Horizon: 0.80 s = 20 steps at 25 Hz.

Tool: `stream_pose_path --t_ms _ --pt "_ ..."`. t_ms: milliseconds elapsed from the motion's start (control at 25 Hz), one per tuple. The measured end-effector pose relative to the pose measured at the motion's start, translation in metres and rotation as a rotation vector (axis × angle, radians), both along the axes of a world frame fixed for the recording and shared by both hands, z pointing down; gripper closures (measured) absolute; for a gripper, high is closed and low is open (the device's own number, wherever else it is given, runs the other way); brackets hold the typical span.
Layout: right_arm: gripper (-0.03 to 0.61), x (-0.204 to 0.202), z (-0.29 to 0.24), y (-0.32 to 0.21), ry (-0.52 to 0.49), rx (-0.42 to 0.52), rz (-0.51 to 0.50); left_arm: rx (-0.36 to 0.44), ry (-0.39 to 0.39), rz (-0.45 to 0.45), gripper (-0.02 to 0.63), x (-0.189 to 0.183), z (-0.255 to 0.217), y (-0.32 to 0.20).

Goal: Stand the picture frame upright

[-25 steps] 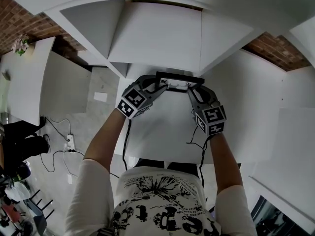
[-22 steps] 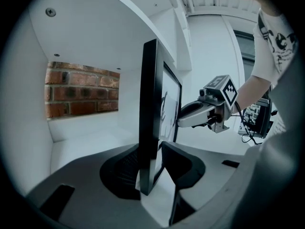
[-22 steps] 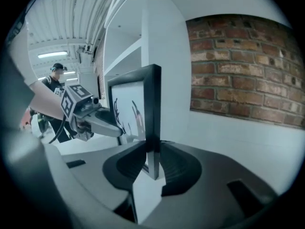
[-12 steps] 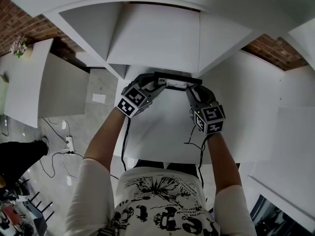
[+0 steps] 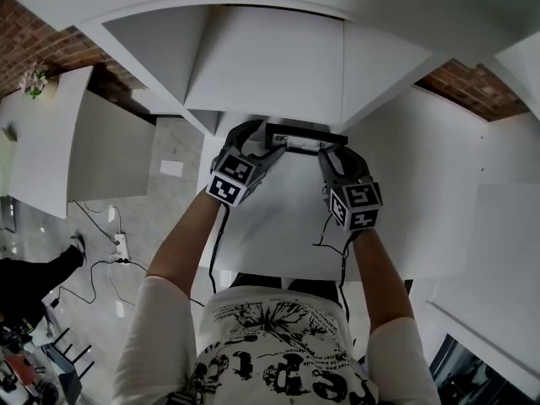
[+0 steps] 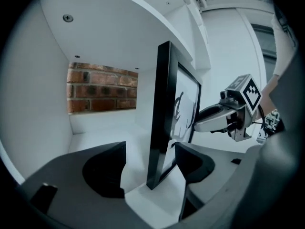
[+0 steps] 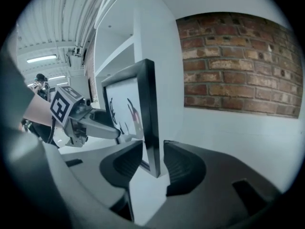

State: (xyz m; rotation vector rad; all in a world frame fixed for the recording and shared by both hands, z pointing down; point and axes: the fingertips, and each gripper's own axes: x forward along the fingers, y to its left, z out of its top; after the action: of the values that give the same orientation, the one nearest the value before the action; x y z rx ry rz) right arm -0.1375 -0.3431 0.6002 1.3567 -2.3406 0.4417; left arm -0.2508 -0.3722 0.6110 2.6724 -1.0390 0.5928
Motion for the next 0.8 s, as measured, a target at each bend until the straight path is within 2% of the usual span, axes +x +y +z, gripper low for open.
stream_pose_path --t_ms 80,120,280,360,400,480,640,760,800 --pt "0.366 0.001 0.003 0.000 0.000 -0.003 0.019 0.006 0.004 -0.025 0.290 -0.001 0.001 0.002" --pt "0.351 0.001 0.004 0.001 -0.002 0.000 0.024 0.006 0.010 -0.033 0.290 -0.002 0.001 0.004" --pt "0.344 0.006 0.003 0.005 -0.006 0.024 0.049 0.010 0.045 -0.078 0.290 -0.007 -0.004 0.011" --pt "0.344 0.010 0.001 0.010 0.004 0.033 0.061 0.021 0.076 -0.158 0.310 -0.018 -0.010 0.013" --pt "0.344 0.013 0.000 0.014 0.018 0.041 0.070 0.024 0.100 -0.210 0.347 -0.025 -0.013 0.014" --pt "0.367 0.019 -0.006 0.023 0.055 0.065 0.092 0.041 0.131 -0.277 0.400 -0.035 -0.018 0.022" --pt "0.435 0.019 -0.022 0.046 0.071 0.111 0.099 0.069 0.127 -0.288 0.416 -0.035 -0.023 0.048" --pt "0.525 0.014 -0.034 0.060 0.049 0.129 0.097 0.045 0.143 -0.286 0.426 -0.032 -0.027 0.067" --pt "0.567 0.013 -0.038 0.065 0.040 0.135 0.099 0.044 0.147 -0.298 0.463 -0.033 -0.029 0.073"
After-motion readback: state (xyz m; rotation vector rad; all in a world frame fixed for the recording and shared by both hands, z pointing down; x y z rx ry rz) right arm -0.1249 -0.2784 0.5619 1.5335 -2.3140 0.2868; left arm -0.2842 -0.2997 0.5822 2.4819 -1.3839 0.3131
